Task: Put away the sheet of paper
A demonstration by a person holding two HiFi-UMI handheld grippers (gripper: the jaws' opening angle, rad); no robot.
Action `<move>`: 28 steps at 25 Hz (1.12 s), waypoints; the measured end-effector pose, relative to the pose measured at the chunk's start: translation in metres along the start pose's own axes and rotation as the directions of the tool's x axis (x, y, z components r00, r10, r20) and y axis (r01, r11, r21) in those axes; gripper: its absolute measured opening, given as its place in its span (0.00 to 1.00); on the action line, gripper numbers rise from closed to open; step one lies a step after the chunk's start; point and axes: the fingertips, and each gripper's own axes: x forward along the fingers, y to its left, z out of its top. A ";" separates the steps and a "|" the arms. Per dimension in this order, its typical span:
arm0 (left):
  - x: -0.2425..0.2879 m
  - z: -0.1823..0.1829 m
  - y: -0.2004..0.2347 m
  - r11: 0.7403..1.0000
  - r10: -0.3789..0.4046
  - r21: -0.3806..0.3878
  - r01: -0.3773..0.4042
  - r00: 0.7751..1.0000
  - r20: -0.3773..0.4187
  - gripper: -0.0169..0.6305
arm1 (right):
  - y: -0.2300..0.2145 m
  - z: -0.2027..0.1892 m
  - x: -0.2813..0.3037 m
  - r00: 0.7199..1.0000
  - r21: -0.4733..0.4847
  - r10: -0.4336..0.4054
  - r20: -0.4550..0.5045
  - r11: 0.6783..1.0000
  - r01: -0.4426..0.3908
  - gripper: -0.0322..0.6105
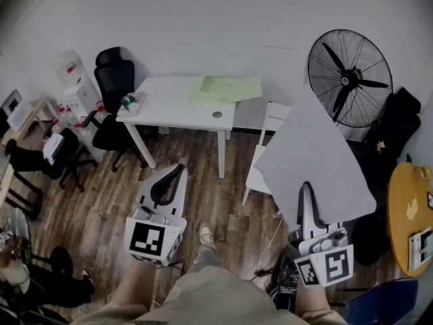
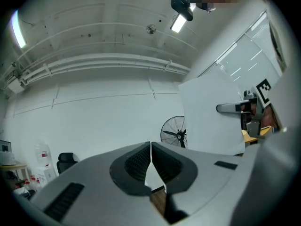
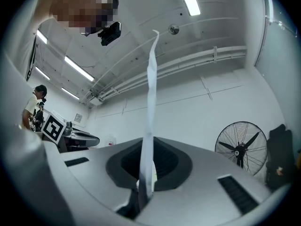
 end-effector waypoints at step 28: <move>0.222 -0.085 0.172 0.999 -0.030 -0.034 0.027 0.995 -0.096 0.06 | -0.045 -0.122 0.275 0.988 0.021 -0.004 -0.157 1.000 0.007 0.09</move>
